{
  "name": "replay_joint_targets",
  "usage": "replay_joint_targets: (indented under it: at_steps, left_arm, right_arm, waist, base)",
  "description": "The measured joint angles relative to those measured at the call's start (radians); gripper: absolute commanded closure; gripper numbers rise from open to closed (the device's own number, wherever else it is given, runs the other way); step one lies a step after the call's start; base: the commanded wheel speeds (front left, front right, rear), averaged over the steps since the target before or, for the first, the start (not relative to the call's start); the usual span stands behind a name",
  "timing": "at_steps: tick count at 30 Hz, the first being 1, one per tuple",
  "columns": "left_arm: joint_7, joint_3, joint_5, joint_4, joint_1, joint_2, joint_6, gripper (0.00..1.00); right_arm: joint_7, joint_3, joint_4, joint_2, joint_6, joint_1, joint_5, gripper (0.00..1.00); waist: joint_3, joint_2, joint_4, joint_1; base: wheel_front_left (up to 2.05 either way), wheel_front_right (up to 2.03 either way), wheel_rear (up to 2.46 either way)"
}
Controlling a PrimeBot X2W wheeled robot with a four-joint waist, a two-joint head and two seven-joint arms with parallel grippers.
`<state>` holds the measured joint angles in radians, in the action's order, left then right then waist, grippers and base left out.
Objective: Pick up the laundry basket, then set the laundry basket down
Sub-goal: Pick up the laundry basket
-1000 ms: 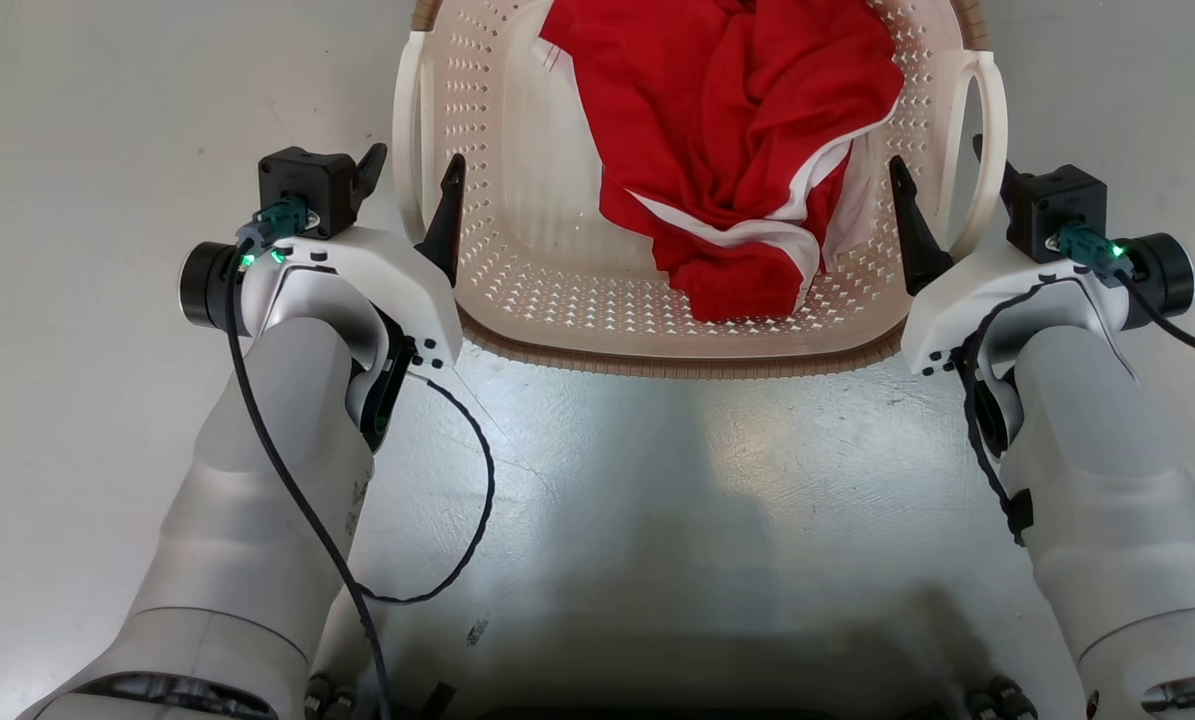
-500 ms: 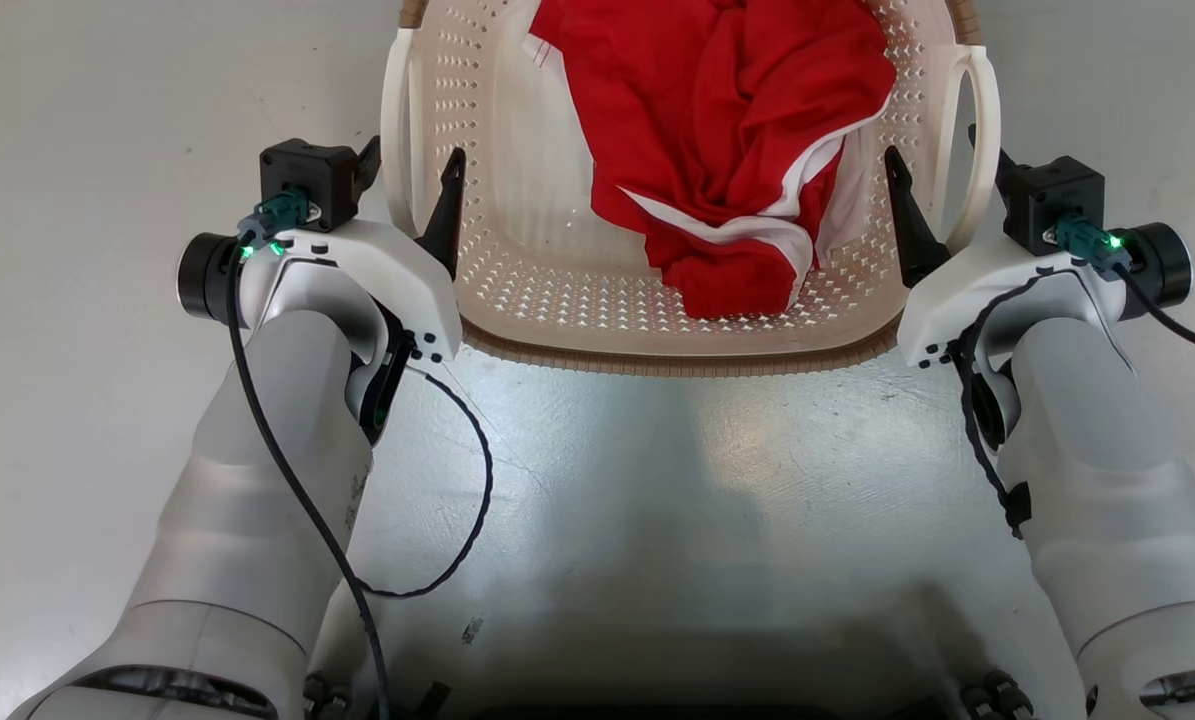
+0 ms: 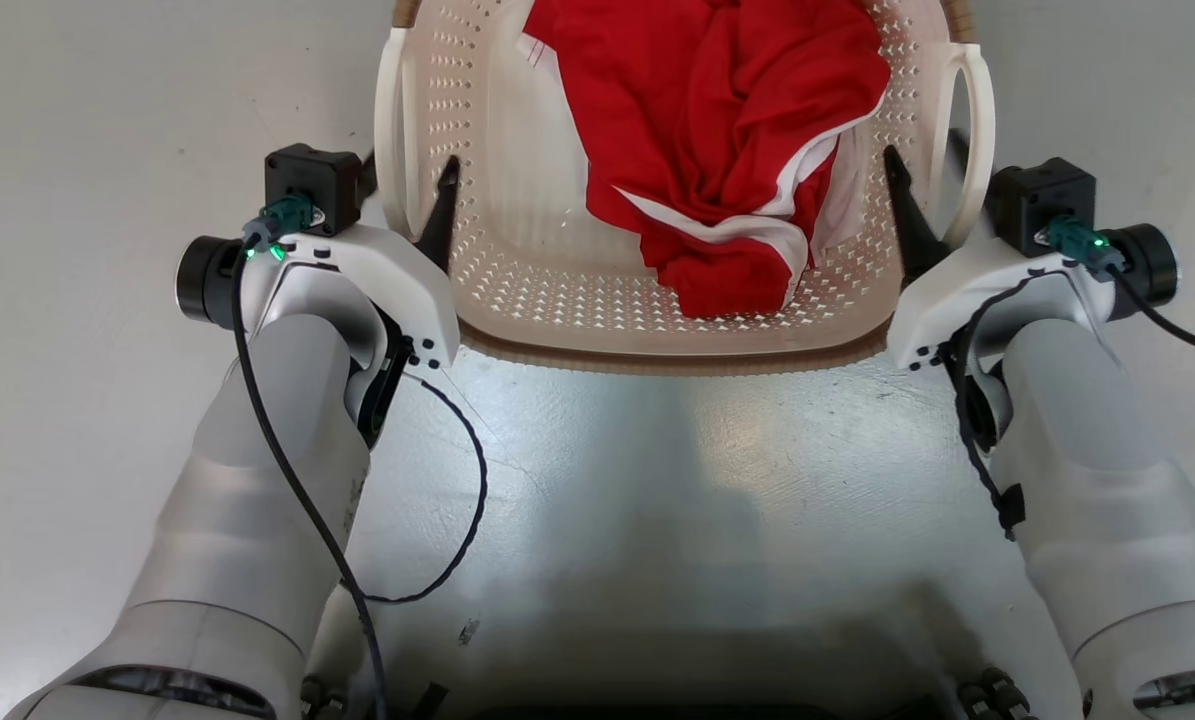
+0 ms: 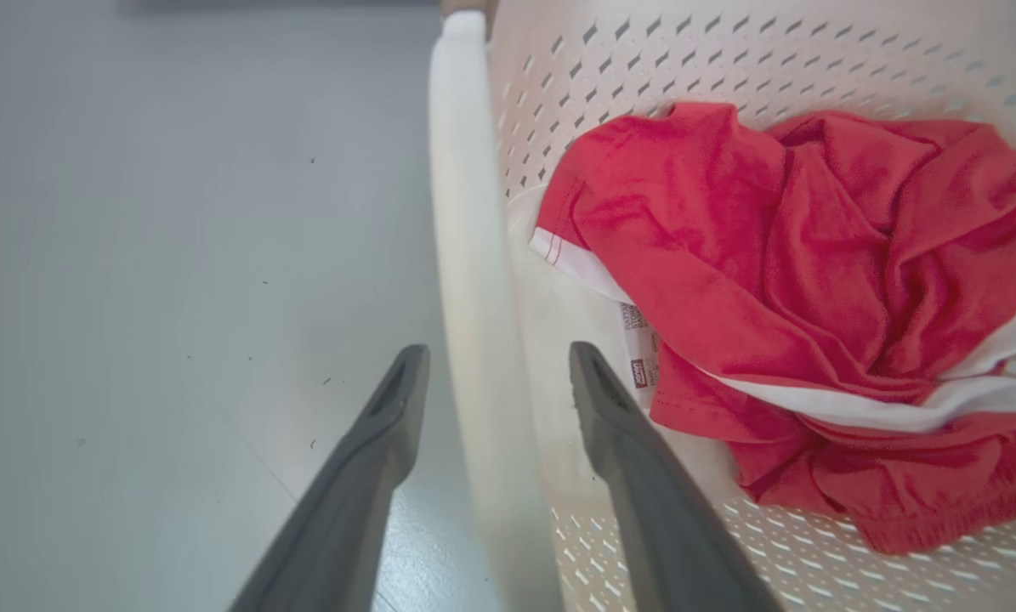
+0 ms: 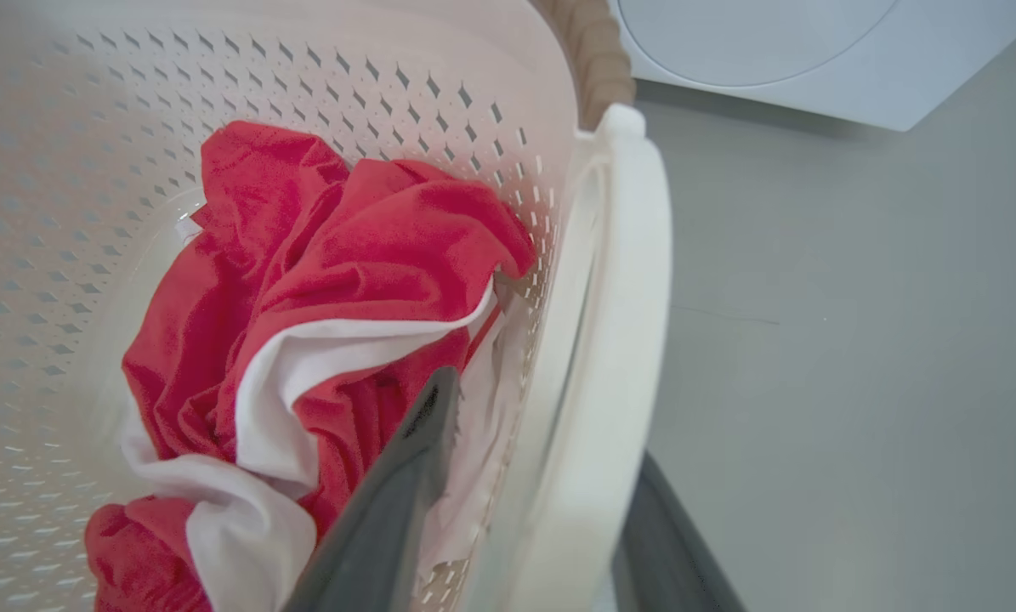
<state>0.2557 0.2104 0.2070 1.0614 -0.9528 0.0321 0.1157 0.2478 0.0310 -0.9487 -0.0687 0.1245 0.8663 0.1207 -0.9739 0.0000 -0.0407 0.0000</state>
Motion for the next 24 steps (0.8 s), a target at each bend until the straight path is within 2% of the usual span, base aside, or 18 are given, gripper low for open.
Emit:
replay_joint_targets:
  at_steps: [12,24]
  left_arm:
    - [0.000,0.003,-0.006,0.038,0.000,-0.002,-0.003,1.00]
    - [-0.002,0.012,-0.006,0.090,0.043,0.005,-0.003,1.00]
  right_arm:
    - [-0.001,-0.063,-0.033,0.006,-0.002,0.005,-0.081,1.00]
    - [-0.054,-0.187,-0.040,-0.001,-0.010,-0.057,-0.224,1.00]
  waist:
    - [0.032,0.0000,0.012,0.0000]
    - [0.134,0.0001,0.046,0.0000]
  base:
    - [0.00,0.00,0.00]
    - [0.00,0.00,0.00]
